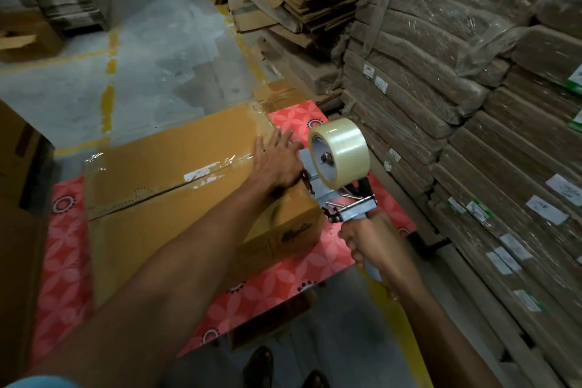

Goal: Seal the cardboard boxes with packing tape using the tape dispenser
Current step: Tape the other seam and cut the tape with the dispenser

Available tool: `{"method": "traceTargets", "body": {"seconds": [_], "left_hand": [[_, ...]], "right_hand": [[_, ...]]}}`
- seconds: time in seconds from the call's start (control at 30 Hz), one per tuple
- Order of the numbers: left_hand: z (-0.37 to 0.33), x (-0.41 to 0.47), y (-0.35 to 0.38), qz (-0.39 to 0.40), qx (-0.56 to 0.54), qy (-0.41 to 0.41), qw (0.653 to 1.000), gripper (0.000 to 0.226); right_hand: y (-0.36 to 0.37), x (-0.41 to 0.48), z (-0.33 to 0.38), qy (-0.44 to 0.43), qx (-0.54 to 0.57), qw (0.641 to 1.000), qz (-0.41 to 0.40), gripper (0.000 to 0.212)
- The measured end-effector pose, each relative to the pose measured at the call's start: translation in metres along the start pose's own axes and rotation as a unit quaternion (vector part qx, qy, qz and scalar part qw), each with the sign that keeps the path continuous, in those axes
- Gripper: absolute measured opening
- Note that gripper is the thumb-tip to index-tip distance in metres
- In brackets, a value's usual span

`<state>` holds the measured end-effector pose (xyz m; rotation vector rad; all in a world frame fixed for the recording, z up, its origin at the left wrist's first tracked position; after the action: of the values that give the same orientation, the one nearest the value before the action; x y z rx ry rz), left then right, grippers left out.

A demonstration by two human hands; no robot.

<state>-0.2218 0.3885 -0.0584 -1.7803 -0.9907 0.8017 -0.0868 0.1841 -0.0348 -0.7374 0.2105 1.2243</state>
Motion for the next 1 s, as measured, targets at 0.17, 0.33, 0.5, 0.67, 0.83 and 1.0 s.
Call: {"method": "traceTargets", "body": {"seconds": [0.17,0.33,0.5,0.67,0.83,1.0], "left_hand": [[-0.005,-0.004,-0.002,-0.005,0.007,-0.018,1.0,0.056],[-0.003,0.0,0.001,-0.013,-0.012,-0.025,1.0,0.061],[-0.001,0.002,0.005,-0.013,-0.013,-0.029,0.999,0.062],[-0.015,-0.014,0.007,-0.078,-0.043,0.166,0.982,0.043],[-0.02,-0.046,0.025,0.042,-0.063,0.326,0.943,0.058],[-0.016,-0.04,0.019,0.043,-0.064,0.283,0.956,0.06]], "right_hand": [[-0.003,-0.01,0.001,-0.025,-0.006,1.0,0.008,0.014],[-0.019,-0.032,-0.04,-0.012,-0.065,0.998,0.001,0.011],[-0.013,-0.042,-0.082,0.014,0.042,0.999,-0.007,0.008],[0.003,-0.028,-0.08,0.004,0.018,1.0,-0.011,0.008],[0.014,-0.023,-0.087,0.026,0.085,0.996,0.019,0.015],[0.03,-0.023,-0.098,0.129,0.339,0.913,0.184,0.016]]}}
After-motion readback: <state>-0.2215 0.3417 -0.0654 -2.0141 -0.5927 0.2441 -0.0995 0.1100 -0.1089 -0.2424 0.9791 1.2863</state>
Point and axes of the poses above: each hand's wrist, its own x-axis towards the middle knuckle, its own y-axis out of the palm, z = x × y, the point moved 2 cm from there along x, towards the middle knuckle, and after that the axes turned 13 degrees about -x, right-handed, at the moved point
